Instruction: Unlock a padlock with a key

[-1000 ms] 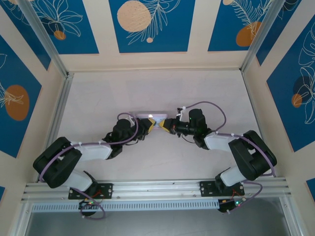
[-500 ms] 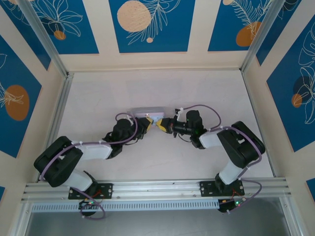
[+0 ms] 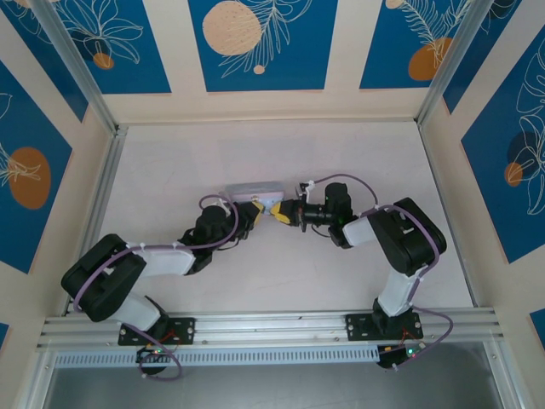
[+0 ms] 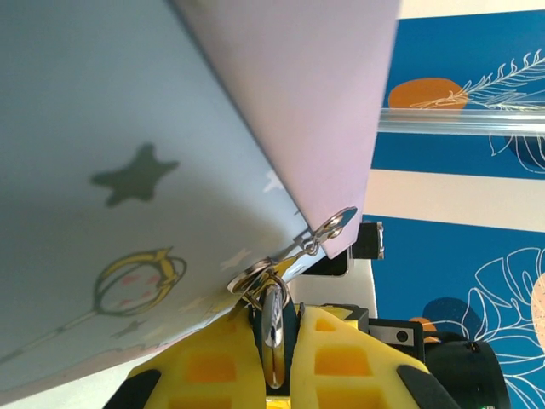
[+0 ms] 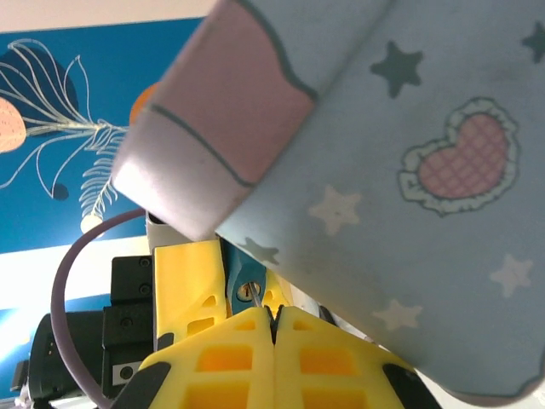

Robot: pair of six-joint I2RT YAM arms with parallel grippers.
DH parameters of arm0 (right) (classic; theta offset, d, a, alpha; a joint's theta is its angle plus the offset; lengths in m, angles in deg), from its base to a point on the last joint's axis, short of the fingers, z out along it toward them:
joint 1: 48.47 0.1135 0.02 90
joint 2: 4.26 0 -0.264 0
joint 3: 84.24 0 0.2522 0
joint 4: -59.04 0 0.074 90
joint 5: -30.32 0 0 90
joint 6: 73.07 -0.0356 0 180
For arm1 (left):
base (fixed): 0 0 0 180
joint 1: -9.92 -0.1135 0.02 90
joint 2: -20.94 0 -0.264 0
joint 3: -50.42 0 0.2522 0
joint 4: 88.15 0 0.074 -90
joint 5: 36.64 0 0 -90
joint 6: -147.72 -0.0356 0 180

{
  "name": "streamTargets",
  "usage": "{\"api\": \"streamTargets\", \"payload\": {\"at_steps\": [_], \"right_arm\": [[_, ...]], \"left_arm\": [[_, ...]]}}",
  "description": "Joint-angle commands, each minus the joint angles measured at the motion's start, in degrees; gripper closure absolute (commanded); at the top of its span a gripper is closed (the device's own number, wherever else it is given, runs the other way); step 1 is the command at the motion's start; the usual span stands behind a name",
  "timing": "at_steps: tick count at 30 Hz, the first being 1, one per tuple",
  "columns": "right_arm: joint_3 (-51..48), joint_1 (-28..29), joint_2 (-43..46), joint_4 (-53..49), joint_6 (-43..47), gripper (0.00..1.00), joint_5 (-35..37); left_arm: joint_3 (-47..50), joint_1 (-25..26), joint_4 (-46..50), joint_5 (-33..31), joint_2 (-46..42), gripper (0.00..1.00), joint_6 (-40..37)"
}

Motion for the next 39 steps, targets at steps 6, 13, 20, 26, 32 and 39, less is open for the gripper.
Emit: {"api": "streamTargets", "payload": {"at_steps": [6,13,20,26,32,39], "right_arm": [[4.43,-1.02,2.45,-6.01,11.31,1.0,-1.77],[3.93,-0.44,4.95,-9.7,16.84,1.0,1.78],[2.36,1.14,3.17,-2.04,14.58,1.0,5.55],[6.07,4.43,0.78,0.13,9.91,1.0,7.13],[8.89,4.92,0.8,-6.62,12.4,1.0,7.38],[9.57,4.09,1.63,-10.86,11.6,0.86,6.71]], "left_arm": [[-1.66,2.67,-4.52,12.92,-0.11,1.0,-2.09],[-2.13,2.65,-4.68,12.95,0.44,1.0,-1.6],[-3.06,2.86,-5.23,12.49,0.63,1.0,-0.93],[-4.25,3.57,-6.05,12.74,2.89,1.0,-0.8],[-3.33,3.83,-8.34,12.63,4.78,1.0,0.4],[-1.87,3.74,-2.68,6.42,4.06,1.0,-0.66]]}}
